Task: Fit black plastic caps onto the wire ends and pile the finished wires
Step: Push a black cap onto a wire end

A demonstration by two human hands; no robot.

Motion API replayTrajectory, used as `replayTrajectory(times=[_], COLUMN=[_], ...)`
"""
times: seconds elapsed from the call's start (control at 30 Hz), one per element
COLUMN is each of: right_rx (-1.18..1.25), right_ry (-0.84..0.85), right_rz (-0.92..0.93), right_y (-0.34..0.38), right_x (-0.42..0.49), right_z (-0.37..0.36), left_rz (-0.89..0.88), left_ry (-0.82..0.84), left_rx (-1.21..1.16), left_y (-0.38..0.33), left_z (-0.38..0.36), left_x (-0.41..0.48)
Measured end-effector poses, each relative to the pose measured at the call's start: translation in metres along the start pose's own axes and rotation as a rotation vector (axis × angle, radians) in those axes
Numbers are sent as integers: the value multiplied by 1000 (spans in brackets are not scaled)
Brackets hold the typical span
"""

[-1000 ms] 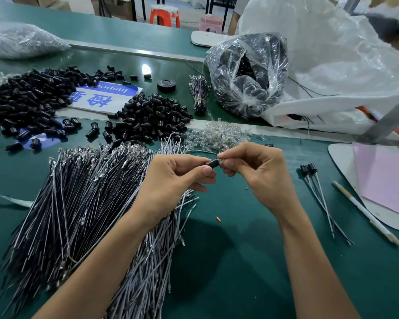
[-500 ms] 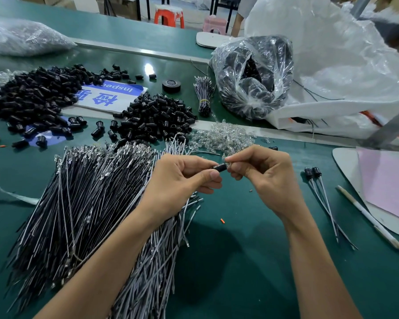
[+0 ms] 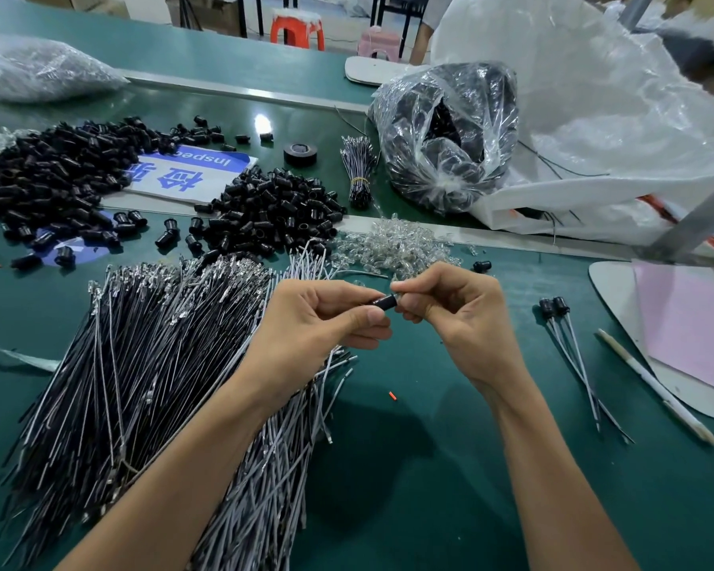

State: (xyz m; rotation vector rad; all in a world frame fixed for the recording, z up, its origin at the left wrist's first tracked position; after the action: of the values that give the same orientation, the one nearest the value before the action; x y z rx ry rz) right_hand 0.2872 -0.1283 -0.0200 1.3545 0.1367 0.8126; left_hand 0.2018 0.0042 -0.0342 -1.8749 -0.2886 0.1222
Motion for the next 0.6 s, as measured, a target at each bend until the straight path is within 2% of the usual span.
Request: replayTrajectory(times=[0.43, 0.6], right_rx=[92, 152], right_ry=[82, 59], right_rz=[-42, -37], right_y=[2, 5], right_x=[-3, -2], right_z=[0, 1], left_rz=[21, 2], left_ry=[62, 81], left_rx=[9, -39], left_y=[-2, -5], left_z=[-2, -5], left_x=[-1, -2])
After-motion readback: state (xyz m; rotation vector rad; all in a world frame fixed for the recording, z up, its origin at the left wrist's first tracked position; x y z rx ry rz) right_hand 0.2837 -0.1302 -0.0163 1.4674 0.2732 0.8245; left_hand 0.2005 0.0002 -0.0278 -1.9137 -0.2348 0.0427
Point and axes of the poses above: each hand's wrist, its own x-axis towards the middle knuckle, its own z-axis out of the back of the hand, y = z × x, the point moved 5 cm from there along x, towards the middle knuckle, and after that the axes turned 7 degrees about -x, right-handed, at the moved point
